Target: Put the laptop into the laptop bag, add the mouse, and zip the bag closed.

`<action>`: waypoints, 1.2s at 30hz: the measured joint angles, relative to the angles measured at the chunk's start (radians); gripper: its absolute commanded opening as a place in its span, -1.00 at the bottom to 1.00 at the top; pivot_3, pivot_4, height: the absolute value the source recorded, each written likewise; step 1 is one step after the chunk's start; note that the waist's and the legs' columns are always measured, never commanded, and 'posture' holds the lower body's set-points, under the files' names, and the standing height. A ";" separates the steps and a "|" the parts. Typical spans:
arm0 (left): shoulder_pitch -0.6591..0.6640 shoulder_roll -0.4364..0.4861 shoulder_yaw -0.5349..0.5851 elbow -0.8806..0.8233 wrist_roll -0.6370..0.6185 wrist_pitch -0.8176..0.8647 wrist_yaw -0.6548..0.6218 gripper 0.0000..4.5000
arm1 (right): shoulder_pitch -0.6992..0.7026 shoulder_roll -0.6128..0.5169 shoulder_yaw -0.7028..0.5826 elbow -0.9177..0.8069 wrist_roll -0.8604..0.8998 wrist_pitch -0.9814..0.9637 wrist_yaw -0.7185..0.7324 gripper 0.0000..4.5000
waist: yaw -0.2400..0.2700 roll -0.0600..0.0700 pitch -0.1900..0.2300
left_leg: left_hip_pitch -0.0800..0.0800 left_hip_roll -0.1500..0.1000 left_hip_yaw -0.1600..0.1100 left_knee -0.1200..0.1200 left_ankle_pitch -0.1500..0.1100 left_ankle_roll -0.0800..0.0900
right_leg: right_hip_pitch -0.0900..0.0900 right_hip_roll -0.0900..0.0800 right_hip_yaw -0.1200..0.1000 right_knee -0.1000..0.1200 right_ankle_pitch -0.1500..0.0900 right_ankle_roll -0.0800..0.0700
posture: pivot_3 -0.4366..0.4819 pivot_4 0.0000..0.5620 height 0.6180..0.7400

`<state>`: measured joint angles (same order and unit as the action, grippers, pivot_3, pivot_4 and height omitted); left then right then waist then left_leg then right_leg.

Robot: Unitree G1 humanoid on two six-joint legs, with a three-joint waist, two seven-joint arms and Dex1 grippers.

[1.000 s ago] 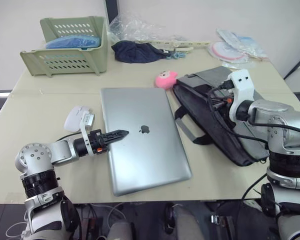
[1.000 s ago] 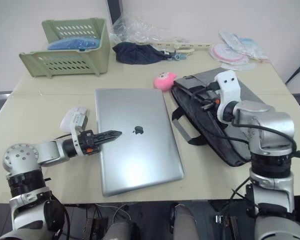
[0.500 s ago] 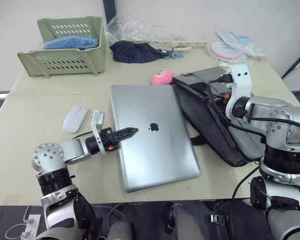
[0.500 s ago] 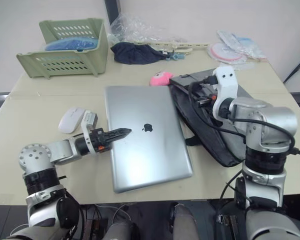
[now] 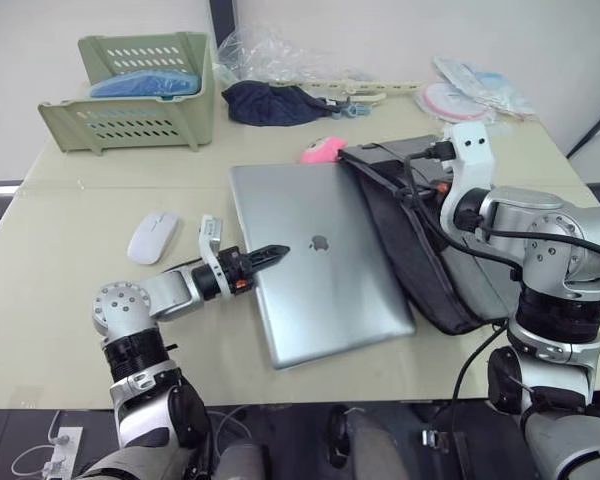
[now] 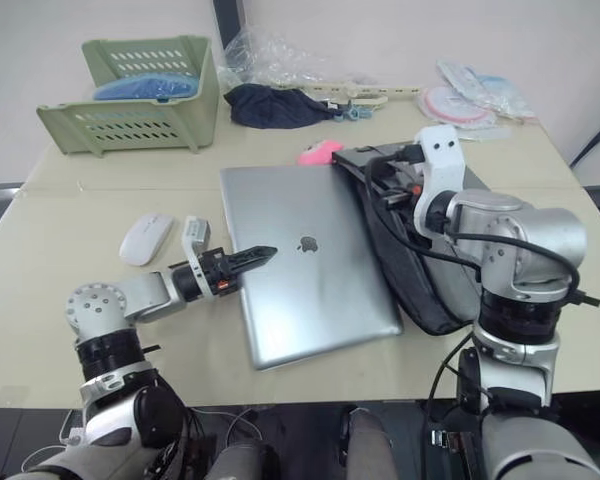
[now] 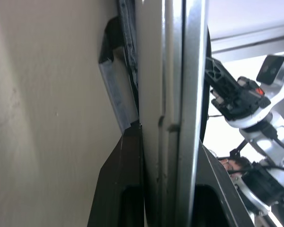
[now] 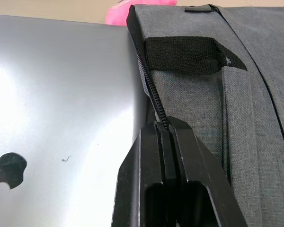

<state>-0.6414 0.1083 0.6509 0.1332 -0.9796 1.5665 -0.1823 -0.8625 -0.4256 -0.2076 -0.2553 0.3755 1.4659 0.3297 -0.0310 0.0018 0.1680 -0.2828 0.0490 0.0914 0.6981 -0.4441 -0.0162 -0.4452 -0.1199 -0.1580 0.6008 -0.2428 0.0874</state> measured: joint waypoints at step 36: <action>-0.066 -0.154 0.134 0.118 -0.087 -0.073 0.230 -0.82 | 0.004 0.138 -0.090 -0.062 -0.001 0.089 -0.076 -1.00 | 0.001 0.000 0.000 | 0.000 0.000 0.000 0.000 0.000 0.000 | 0.000 0.000 0.000 0.000 0.000 0.000 | -0.05 -0.47 1.00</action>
<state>-0.7074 -0.0457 0.7852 0.2512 -1.0664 1.4932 0.0478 -0.8586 -0.2872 -0.2974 -0.3178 0.3747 1.5548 0.2542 -0.0299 0.0018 0.1680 -0.2829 0.0489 0.0913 0.6980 -0.4441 -0.0162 -0.4452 -0.1199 -0.1579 0.6007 -0.2427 0.0874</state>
